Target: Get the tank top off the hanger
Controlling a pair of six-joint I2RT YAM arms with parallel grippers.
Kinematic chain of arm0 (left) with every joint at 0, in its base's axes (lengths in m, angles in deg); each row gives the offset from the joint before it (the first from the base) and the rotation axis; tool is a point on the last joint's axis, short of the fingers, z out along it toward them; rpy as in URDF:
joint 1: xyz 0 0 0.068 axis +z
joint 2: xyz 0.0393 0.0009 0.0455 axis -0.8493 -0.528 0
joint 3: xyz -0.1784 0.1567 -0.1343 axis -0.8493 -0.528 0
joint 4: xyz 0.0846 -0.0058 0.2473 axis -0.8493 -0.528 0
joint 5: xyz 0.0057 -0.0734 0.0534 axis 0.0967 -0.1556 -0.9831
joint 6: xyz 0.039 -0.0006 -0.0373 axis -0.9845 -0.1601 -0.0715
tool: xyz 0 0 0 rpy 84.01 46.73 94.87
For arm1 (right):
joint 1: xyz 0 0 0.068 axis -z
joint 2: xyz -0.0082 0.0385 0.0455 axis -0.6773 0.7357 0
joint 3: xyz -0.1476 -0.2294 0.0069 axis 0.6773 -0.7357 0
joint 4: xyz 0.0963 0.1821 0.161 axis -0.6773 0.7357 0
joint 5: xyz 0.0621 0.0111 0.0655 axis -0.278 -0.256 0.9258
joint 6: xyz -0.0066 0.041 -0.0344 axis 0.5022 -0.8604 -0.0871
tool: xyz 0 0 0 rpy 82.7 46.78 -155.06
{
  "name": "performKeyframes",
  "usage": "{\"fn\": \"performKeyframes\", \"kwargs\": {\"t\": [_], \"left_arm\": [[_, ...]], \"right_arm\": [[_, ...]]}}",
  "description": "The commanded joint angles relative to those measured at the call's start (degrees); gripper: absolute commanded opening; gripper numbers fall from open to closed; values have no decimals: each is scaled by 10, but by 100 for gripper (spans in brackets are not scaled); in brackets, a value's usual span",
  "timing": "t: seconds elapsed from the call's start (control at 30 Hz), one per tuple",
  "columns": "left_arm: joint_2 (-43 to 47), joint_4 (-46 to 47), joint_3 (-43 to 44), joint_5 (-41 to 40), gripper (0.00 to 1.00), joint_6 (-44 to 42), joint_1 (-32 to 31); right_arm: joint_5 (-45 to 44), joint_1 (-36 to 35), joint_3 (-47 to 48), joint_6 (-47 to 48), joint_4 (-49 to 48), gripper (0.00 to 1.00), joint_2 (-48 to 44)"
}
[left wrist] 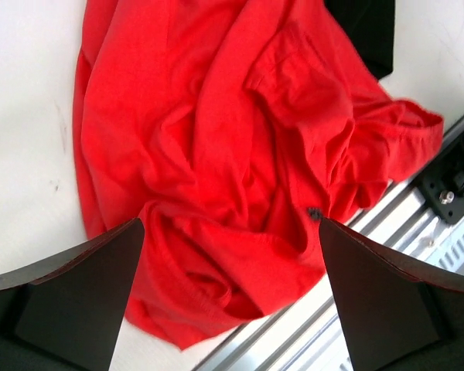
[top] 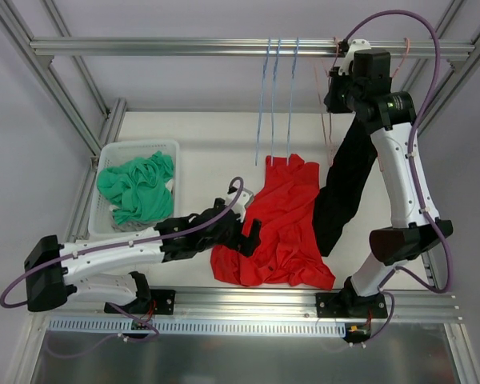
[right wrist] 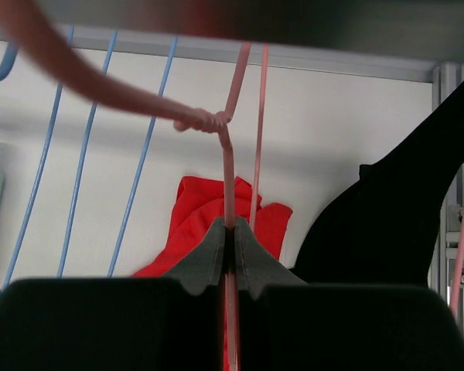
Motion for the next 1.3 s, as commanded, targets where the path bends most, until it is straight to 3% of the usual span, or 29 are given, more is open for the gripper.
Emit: {"fn": "performKeyframes", "kwargs": {"t": [0.0, 0.1, 0.13, 0.17, 0.2, 0.23, 0.33, 0.5, 0.67, 0.7, 0.73, 0.77, 0.8, 0.93, 1.03, 1.1, 1.27], "left_arm": [[-54, 13, 70, -22, 99, -17, -5], [-125, 17, 121, -18, 99, -24, -5], [-143, 18, 135, -15, 99, -27, -5], [-183, 19, 146, -11, 99, -28, -4], [-204, 20, 172, -5, 99, -28, -5], [-223, 21, 185, 0, 99, -27, -5], [-307, 24, 230, 0, 99, -21, -5], [-450, 21, 289, -30, 99, 1, -6], [-534, 11, 299, -52, 95, 52, -6], [-542, 11, 299, -48, 84, 59, -6], [-546, 9, 299, -45, 49, 60, -6], [-543, 6, 295, -45, 22, 64, -6], [-534, 0, 291, -64, 0, 81, -6], [-423, -59, 224, -173, 0, 125, -7], [-270, -135, 193, -288, 0, 154, -6], [-207, -162, 187, -359, 0, 144, -4], [-29, -201, 227, -427, 0, 82, 29]], "right_arm": [[26, 9, -24, -14, -12, 0, -24], [63, 14, -73, -17, -14, 3, -50], [78, 18, -87, -21, -17, 36, -75], [83, 19, -115, -25, -18, 61, -91], [83, 20, -128, -28, -19, 85, -108], [80, 20, -142, -27, -19, 99, -149], [56, 28, -221, -33, -19, 100, -232], [5, 28, -386, -34, -25, 99, -470], [85, 28, -448, -25, -26, 99, -623], [98, 28, -453, -25, -27, 99, -655], [115, 28, -458, -24, -27, 100, -668], [120, 28, -462, -24, -26, 99, -681], [124, 28, -465, -24, -26, 99, -691], [125, 27, -483, -18, -19, 99, -722], [119, 28, -500, -18, -18, 99, -730], [117, 27, -517, -19, -18, 99, -733], [119, 27, -543, -20, -25, 99, -734]]}}
